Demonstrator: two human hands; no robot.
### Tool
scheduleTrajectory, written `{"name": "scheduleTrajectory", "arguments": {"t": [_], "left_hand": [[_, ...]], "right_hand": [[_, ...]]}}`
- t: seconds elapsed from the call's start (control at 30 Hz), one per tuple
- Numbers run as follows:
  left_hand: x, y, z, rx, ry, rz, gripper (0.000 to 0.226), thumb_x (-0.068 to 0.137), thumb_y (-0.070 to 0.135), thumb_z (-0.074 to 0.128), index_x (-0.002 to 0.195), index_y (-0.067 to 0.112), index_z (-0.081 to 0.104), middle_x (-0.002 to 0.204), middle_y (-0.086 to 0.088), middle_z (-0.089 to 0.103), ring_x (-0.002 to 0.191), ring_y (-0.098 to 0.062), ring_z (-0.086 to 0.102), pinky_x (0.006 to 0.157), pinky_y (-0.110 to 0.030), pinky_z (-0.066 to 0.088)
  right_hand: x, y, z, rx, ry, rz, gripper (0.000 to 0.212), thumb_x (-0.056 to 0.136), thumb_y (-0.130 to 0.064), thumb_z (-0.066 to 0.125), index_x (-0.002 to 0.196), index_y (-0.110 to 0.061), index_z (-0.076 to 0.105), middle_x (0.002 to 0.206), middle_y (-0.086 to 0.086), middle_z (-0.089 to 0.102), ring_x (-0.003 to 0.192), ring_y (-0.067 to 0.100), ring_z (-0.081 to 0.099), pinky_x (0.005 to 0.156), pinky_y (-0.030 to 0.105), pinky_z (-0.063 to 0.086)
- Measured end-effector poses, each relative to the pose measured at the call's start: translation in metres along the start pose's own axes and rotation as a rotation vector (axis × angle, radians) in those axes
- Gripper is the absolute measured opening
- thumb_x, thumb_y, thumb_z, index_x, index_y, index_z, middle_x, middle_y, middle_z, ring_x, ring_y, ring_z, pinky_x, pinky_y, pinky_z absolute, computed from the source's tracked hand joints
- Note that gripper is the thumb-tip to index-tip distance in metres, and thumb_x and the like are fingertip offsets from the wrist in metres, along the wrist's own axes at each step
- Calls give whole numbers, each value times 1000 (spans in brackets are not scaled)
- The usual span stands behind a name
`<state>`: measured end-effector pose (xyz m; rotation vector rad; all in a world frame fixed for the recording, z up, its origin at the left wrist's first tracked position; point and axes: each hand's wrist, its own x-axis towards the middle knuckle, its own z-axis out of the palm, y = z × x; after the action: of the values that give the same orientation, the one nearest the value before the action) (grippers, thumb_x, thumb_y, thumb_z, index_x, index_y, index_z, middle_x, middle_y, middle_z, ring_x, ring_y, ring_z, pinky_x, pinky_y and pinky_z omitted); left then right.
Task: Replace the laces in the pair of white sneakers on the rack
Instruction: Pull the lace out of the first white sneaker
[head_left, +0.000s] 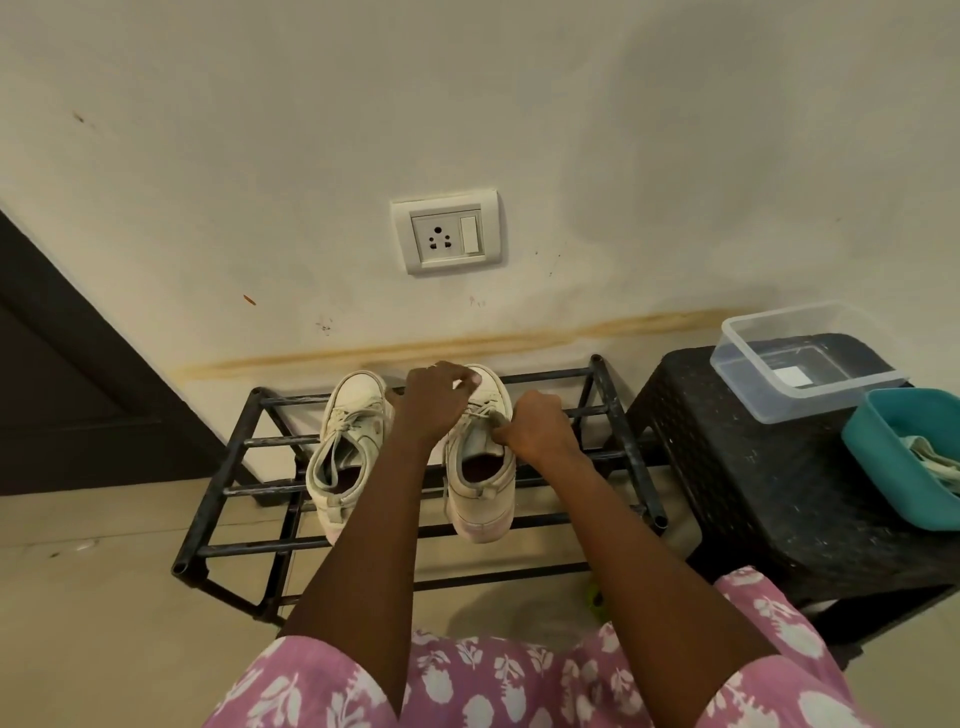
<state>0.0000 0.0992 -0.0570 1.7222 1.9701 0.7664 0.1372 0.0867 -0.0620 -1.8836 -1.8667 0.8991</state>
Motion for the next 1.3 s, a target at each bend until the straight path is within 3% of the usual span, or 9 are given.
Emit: {"name": "scheduleTrajectory", "arguments": {"t": [0.1, 0.37, 0.5, 0.6, 0.83, 0.97, 1.1, 1.2, 1.3], "left_hand": [[-5, 3, 0, 326, -182, -27, 24, 86, 43, 57, 101, 30, 72, 115, 6, 66, 121, -21, 48, 104, -71, 5], [-13, 27, 8, 587, -185, -4, 37, 85, 43, 56, 98, 10, 62, 101, -6, 64, 110, -26, 54, 103, -73, -1], [-14, 27, 7, 437, -191, -76, 29, 88, 24, 49, 102, 1, 61, 111, -14, 59, 109, -31, 54, 108, -64, 18], [-13, 25, 9, 275, -145, -125, 30, 90, 14, 45, 101, -9, 60, 111, -24, 59, 103, -37, 57, 96, -47, 41], [-14, 13, -4, -254, 20, -387, 30, 96, 14, 48, 116, -3, 60, 116, -18, 63, 111, -30, 58, 87, -35, 46], [-10, 8, -12, -398, 356, -503, 25, 96, 6, 39, 110, -4, 57, 112, -22, 63, 108, -36, 57, 81, -35, 42], [-9, 1, -18, -330, 436, -422, 19, 90, -3, 38, 97, 8, 52, 91, -11, 59, 100, -33, 56, 69, -30, 33], [-7, -8, -14, -92, 232, -233, 33, 85, -1, 48, 116, 7, 58, 121, -13, 58, 110, -30, 55, 90, -32, 42], [-6, 1, -8, 158, 19, -9, 28, 91, 21, 52, 116, 23, 65, 127, -3, 60, 119, -24, 53, 111, -47, 27]], "right_hand": [[-1, -2, 1, -11, 2, -5, 37, 80, -23, 73, 109, -3, 61, 102, 13, 65, 84, 25, 64, 58, 23, 47], [-1, -2, 1, -14, 11, -15, 27, 83, -20, 68, 103, -4, 62, 101, 14, 65, 86, 26, 64, 62, 26, 49], [-2, -2, 0, -6, -1, -4, 32, 84, -22, 68, 108, -2, 61, 103, 15, 64, 91, 28, 65, 59, 24, 47], [-2, -3, 0, -7, -3, -2, 31, 84, -21, 68, 107, -2, 60, 105, 16, 64, 91, 29, 65, 63, 28, 51], [-2, -2, -1, 18, 0, 8, 40, 78, -23, 75, 110, -1, 61, 105, 16, 65, 89, 27, 67, 69, 29, 55], [-2, -2, -1, 33, 4, -2, 36, 78, -21, 75, 106, -2, 63, 102, 14, 66, 88, 26, 67, 66, 28, 54], [-1, -1, -1, 26, -7, 0, 36, 79, -23, 74, 107, -2, 61, 104, 15, 66, 90, 26, 66, 69, 29, 55], [0, 0, -2, 15, -7, 13, 38, 79, -25, 74, 106, -2, 61, 103, 15, 65, 89, 26, 66, 71, 31, 56], [0, -1, -1, 5, -1, 5, 37, 79, -23, 73, 107, -2, 61, 103, 15, 65, 89, 27, 65, 65, 27, 51]]}}
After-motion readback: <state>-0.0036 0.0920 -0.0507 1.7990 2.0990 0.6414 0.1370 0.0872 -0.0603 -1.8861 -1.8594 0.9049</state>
